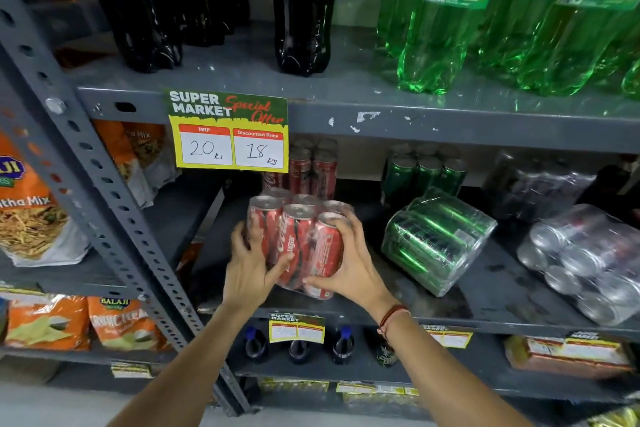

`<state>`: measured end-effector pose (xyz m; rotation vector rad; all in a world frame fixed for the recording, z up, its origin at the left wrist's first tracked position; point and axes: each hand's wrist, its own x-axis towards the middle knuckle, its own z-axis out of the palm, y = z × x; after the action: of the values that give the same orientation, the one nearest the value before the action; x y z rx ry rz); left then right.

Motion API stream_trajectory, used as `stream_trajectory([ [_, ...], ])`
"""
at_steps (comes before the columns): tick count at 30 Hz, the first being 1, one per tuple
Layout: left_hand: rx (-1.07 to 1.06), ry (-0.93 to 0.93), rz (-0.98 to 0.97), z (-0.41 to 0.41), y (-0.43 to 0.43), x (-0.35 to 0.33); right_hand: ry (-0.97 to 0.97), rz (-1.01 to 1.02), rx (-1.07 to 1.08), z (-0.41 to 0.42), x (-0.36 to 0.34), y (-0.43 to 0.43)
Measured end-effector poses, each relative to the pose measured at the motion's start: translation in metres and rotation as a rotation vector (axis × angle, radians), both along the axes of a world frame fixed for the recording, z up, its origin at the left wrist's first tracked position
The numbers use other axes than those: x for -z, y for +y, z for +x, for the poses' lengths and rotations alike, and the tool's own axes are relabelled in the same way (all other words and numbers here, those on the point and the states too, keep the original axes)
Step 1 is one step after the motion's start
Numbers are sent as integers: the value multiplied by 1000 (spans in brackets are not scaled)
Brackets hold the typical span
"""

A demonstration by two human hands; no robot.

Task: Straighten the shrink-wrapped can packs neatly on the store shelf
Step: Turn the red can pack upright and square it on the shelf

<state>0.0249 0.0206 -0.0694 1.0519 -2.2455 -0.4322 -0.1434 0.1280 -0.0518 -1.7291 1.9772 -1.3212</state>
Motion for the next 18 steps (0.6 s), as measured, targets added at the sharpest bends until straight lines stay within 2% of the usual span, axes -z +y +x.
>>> stream_trajectory([
  [3,-6,20,18,1,10,17,91,56,6,2,11,3],
  [8,-30,-5,35,2,21,20,136,33,-63,-6,10,9],
  [11,-44,0,98,9,34,12,-103,-16,-28,-12,-5,7],
  [13,-77,119,159,7,52,6,-390,-23,60,-15,-21,-7],
  [15,-144,294,277,-3,71,-5,-603,82,45,-24,-34,-25],
  [18,-219,468,484,-31,80,-27,-571,262,-75,-33,-42,-42],
])
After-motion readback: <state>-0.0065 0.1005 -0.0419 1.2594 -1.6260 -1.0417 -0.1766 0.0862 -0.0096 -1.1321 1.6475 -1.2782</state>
